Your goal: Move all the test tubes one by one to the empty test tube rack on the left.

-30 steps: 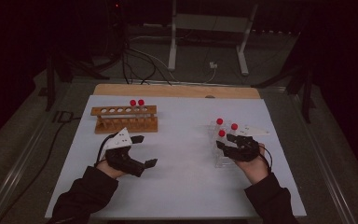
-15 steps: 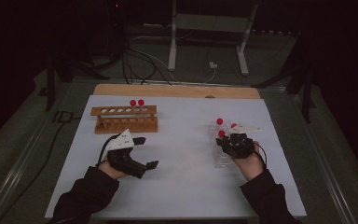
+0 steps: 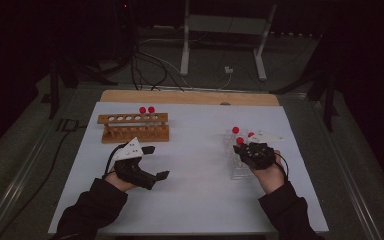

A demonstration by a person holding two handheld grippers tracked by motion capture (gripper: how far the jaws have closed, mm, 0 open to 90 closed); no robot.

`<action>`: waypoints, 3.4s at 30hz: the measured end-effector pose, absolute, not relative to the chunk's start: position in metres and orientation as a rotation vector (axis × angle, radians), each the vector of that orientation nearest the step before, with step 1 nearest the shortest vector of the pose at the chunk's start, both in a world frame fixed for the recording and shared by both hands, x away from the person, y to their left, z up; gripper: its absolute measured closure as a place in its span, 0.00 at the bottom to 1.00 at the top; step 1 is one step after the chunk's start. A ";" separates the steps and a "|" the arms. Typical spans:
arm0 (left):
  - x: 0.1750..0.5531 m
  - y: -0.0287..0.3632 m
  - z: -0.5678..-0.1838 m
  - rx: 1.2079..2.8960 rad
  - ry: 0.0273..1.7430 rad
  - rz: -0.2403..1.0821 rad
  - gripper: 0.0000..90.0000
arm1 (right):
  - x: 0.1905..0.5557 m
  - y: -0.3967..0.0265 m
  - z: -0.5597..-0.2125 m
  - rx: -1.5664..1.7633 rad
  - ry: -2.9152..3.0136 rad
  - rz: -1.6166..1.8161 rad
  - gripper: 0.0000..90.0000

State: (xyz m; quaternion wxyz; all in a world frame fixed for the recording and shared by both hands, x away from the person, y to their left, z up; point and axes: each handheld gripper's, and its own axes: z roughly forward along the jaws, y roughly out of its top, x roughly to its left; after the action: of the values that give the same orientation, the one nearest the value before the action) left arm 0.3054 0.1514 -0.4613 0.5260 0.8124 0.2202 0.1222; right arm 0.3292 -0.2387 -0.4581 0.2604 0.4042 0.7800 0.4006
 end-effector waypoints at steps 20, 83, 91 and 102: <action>0.301 0.146 -0.450 1.968 0.461 0.271 0.01 | 0.301 -0.228 -0.421 0.941 2.062 1.165 0.83; 0.302 0.064 -0.428 2.013 0.201 0.205 0.56 | 0.269 -0.149 -0.451 0.690 2.433 1.262 0.83; 0.301 0.059 -0.431 2.025 0.175 0.195 0.72 | 0.268 -0.148 -0.451 0.683 2.435 1.262 0.83; 0.301 0.060 -0.431 2.026 0.166 0.194 0.80 | 0.268 -0.148 -0.451 0.691 2.434 1.268 0.83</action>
State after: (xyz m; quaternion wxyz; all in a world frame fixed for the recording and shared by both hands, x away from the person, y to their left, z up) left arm 0.3012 0.0604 -0.4310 0.5226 0.8459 0.0693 0.0809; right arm 0.2682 -0.1477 -0.4512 0.1551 0.2410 0.8497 0.4426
